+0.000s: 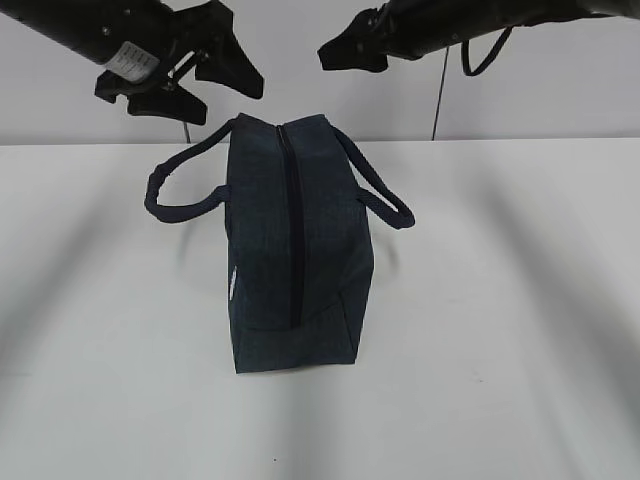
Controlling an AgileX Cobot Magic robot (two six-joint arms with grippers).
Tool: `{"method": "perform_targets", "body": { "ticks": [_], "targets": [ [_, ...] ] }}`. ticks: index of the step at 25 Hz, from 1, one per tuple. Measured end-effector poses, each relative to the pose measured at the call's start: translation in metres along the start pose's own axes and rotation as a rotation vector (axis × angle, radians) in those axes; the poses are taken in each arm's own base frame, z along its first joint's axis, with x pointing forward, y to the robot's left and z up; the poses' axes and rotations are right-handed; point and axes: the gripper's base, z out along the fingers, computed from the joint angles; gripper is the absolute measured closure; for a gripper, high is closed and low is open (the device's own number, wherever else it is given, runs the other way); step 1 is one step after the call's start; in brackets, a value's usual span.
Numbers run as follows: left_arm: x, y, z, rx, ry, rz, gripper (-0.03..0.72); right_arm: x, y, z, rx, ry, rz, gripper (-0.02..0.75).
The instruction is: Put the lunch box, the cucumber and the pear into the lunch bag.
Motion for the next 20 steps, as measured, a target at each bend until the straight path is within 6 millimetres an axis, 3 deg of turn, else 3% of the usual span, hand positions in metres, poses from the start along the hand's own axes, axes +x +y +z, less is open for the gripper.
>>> {"method": "perform_targets", "body": {
  "ticks": [4, 10, 20],
  "targets": [
    [0.007, 0.003, -0.008, -0.064, 0.083, 0.006, 0.109, -0.005, 0.004, -0.017, 0.048, 0.106, 0.21, 0.311],
    [0.013, 0.012, -0.036, -0.303, 0.136, 0.041, 0.108, -0.006, 0.018, -0.038, 0.036, 0.281, 0.397, 0.311],
    [0.02, -0.002, -0.084, -0.403, 0.133, 0.058, 0.149, 0.005, 0.023, -0.067, 0.222, 0.554, 0.642, 0.318]
  ]
}}
